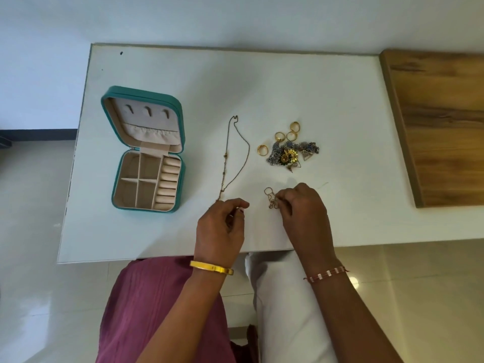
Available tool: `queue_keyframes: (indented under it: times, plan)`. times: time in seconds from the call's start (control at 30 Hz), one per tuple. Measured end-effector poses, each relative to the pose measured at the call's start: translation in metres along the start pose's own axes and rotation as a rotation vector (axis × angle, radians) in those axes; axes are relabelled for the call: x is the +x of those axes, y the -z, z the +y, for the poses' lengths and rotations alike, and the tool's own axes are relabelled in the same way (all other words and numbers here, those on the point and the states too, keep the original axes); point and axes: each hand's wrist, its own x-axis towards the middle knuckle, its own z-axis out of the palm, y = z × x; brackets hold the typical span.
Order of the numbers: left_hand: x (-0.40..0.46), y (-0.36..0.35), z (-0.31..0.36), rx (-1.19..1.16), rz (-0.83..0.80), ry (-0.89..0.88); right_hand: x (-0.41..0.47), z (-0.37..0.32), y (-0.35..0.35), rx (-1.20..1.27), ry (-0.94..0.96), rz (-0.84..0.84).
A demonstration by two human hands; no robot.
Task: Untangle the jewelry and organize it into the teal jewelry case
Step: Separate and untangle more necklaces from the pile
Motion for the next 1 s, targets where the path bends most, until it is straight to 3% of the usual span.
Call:
queue_keyframes:
  times: [0.27, 0.37, 0.53, 0.67, 0.83, 1.0]
  plan:
    - [0.002, -0.001, -0.001, -0.005, -0.018, -0.011, 0.002, -0.001, -0.003, -0.129, 0.075, -0.003]
    - [0.003, -0.001, 0.000, -0.009, -0.025, 0.001, 0.001, -0.001, -0.001, 0.044, -0.016, -0.047]
    - [0.001, 0.002, 0.007, -0.067, -0.057, 0.020, 0.001, -0.011, 0.020, 0.439, -0.185, 0.047]
    - [0.000, 0.004, 0.024, -0.096, -0.091, -0.034, 0.003, -0.024, 0.037, 0.642, -0.297, -0.014]
    - [-0.005, 0.005, 0.052, -0.137, -0.103, -0.184, 0.002, -0.041, 0.055, 0.814, -0.238, -0.104]
    - [-0.004, 0.008, 0.065, -0.179, -0.090, -0.182, 0.005, -0.051, 0.069, 0.760, -0.131, -0.058]
